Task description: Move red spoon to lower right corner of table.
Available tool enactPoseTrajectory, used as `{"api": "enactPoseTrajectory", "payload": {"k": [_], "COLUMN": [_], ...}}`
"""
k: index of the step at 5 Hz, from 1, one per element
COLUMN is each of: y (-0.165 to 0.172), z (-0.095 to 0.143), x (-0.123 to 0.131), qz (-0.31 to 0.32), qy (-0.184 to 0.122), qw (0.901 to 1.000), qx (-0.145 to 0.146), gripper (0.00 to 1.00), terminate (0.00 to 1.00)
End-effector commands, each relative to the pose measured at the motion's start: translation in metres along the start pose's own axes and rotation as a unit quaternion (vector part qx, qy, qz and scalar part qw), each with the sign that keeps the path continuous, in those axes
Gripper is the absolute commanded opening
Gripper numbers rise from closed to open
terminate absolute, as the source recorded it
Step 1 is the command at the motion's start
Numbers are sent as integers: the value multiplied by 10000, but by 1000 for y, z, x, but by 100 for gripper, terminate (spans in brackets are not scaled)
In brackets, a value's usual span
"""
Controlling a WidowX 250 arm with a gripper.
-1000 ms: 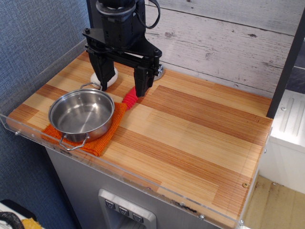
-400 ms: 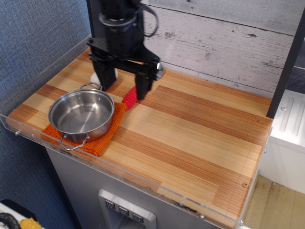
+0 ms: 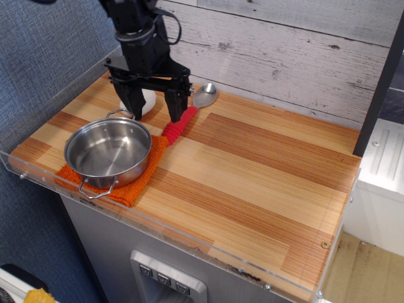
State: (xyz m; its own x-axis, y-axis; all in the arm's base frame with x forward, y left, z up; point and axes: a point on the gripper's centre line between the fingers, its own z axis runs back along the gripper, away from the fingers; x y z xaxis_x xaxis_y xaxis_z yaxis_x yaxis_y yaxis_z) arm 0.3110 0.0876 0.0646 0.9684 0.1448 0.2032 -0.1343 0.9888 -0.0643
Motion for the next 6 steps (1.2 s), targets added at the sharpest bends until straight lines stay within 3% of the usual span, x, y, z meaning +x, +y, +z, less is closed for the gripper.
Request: {"api": "enactPoseTrajectory", "payload": {"k": [1, 3, 5, 6], "y": [17, -3, -13, -14], "z": [-3, -5, -17, -33], "x": [32, 47, 45, 39], "qz": [134, -221, -343, -527], "qy": [-499, -725, -777, -579], "qw": [9986, 9971, 9962, 9965], "qx": [108, 80, 216, 301], "gripper": [100, 100, 100, 100], "terminate": [0, 0, 0, 0]}}
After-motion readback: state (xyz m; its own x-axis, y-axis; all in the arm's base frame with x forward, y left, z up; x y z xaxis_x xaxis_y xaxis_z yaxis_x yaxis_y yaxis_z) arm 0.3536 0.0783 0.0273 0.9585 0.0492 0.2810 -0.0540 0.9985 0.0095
